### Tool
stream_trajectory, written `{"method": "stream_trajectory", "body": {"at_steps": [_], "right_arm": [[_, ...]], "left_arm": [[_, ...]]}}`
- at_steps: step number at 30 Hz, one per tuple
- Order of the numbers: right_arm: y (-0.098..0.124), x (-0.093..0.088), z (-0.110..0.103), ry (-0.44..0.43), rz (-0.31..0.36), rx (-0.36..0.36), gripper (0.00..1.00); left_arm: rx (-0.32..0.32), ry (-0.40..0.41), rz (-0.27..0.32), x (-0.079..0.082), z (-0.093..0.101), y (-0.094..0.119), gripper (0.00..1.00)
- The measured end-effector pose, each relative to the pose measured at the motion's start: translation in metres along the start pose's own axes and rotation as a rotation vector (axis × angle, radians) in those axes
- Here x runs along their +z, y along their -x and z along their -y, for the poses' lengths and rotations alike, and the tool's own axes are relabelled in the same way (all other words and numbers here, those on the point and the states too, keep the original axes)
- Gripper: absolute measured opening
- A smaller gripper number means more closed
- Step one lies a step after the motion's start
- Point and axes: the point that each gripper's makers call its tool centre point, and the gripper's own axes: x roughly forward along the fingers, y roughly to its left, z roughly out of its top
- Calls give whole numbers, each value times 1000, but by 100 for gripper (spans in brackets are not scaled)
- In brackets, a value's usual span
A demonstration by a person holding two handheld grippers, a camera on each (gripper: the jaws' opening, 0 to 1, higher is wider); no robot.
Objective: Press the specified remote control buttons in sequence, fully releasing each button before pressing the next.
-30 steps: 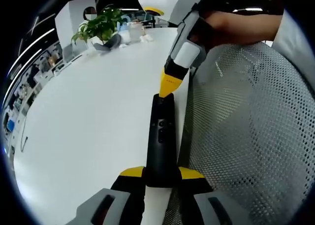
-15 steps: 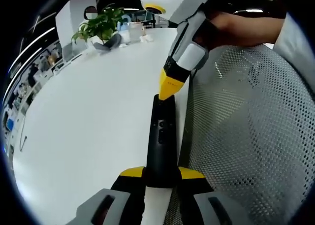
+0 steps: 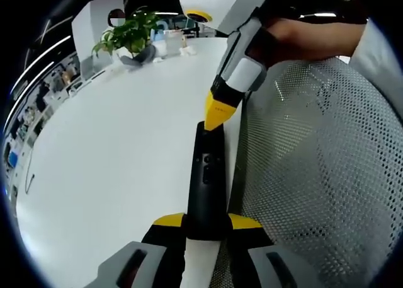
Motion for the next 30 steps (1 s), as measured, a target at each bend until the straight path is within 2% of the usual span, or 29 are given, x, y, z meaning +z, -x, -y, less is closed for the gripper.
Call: {"method": "stream_trajectory", "body": {"at_steps": [4,9,13,16,19,24,30], "right_arm": [[0,0,0,-4,-1,1,0],[1,2,0,83,1,-45,0],[1,3,-4,56,3,-5,0],[-2,-3,-1,45,-24,-12,0],[-1,0,-3,37,-5,-4,0],[-1,0,-4,95,-11,-22,0],[-1,0,-3,97,-12,-26,0]], "left_arm": [[1,-1,2,0,0,0,24],[0,0,5,0,0,0,24],[-1,1,6,0,0,0,24],[0,1,6,0,0,0,24],[2,-4,7,0,0,0,24],[1,-2,6,0,0,-1,24],[1,-3,9,0,0,-1,24]]}}
